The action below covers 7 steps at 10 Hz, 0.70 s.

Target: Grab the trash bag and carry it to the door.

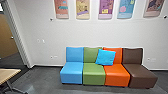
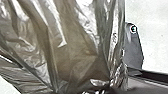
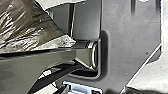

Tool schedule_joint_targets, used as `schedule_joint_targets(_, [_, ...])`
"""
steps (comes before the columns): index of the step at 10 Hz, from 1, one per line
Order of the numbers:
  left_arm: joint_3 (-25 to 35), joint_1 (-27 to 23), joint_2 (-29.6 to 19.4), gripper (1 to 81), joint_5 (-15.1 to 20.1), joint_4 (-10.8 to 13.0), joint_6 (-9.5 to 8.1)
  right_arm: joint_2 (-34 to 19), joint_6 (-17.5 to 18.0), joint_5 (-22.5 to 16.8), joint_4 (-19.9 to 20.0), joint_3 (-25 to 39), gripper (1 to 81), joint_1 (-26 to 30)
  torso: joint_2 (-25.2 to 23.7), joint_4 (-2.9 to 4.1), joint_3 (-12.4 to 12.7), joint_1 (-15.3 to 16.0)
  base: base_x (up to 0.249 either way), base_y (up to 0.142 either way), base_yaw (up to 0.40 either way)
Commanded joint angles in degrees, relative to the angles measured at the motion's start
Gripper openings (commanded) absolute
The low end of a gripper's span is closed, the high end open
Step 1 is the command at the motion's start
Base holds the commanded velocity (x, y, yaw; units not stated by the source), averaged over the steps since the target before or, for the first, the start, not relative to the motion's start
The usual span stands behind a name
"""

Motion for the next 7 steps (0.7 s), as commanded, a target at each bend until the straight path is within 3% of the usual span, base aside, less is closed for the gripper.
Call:
schedule_joint_targets(1, [-0.89, -3.33, 0.67, 1.0, 3.58, 0.44, 0.37, 0.37, -0.19, -3.93, -0.04, -0.57, 81.1, 2.87, 0.00, 0.00, 0.00, 0.00, 0.000, 0.000, 0.000])
schedule_joint_targets(7, [-1.77, -3.41, 1.11, 1.0, 4.02, 1.85, 0.37, 0.46, -0.19, -3.93, -0.13, -0.65, 81.1, 2.87, 0.00, 0.00, 0.00, 0.00, 0.000, 0.000, 0.000])
